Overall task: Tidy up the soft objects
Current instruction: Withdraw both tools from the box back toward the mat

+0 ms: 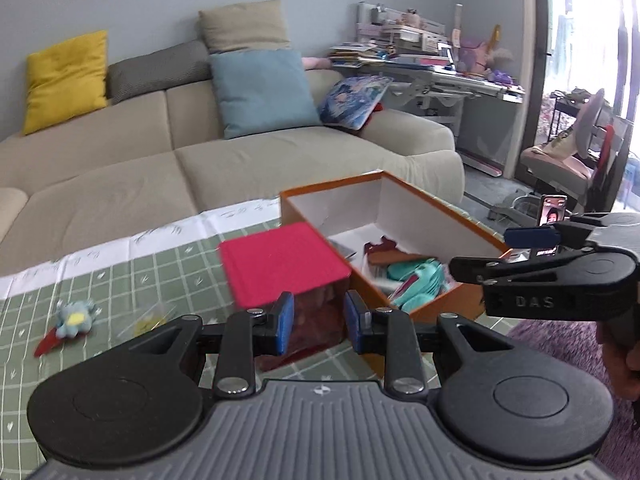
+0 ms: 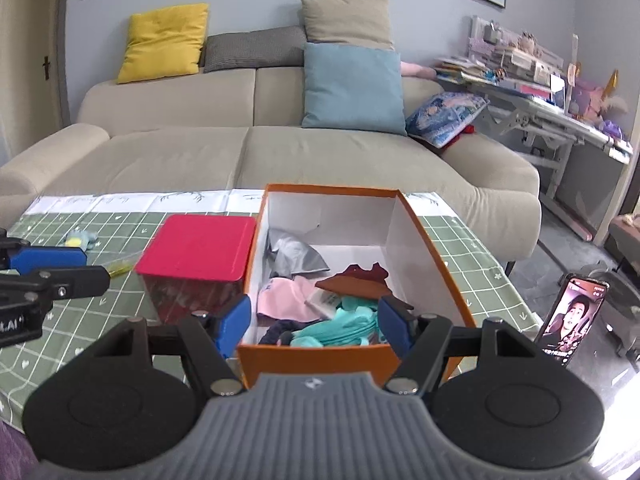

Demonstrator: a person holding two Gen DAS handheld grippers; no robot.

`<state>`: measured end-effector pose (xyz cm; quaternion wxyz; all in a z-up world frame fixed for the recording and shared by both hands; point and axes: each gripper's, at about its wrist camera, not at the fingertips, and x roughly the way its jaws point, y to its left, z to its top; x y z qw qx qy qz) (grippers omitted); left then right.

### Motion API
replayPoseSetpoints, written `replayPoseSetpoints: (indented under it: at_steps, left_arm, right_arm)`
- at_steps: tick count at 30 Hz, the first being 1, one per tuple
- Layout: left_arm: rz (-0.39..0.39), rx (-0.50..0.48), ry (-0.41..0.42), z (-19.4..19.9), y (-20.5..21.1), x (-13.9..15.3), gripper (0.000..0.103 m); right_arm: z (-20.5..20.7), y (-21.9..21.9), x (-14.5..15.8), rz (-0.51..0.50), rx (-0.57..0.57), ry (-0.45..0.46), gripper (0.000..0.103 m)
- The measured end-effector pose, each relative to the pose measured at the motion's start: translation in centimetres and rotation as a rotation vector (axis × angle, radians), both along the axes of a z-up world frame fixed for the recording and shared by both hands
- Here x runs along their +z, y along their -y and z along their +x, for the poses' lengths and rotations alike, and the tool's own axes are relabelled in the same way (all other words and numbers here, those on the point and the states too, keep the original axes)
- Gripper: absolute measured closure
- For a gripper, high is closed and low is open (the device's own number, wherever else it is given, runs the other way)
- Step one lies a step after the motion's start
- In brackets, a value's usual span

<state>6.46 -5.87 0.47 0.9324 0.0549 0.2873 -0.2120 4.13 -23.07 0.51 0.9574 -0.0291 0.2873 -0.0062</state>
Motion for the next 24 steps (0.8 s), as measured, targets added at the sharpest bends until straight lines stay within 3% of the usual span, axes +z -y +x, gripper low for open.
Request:
replayPoseSetpoints:
  at_steps: [5, 17, 24]
  left_arm:
    - [-0.020, 0.036, -0.018, -1.2, -1.8, -0.5, 0.071]
    - [-0.036, 0.143, -0.088, -2.2, -5.8, -2.4, 0.071]
    - [-0.042, 0.197, -0.106, -1.9, -8.4, -3.2, 0.071]
  right_arm:
    - [-1.5, -2.2, -0.3, -0.054, 0.050, 0.010, 0.034]
    - [-2.0, -7.5, -0.9, -0.029, 0.185, -0.036, 0.034]
    - [-0.3, -11.0, -1.6, -0.019, 0.246, -0.056, 0.034]
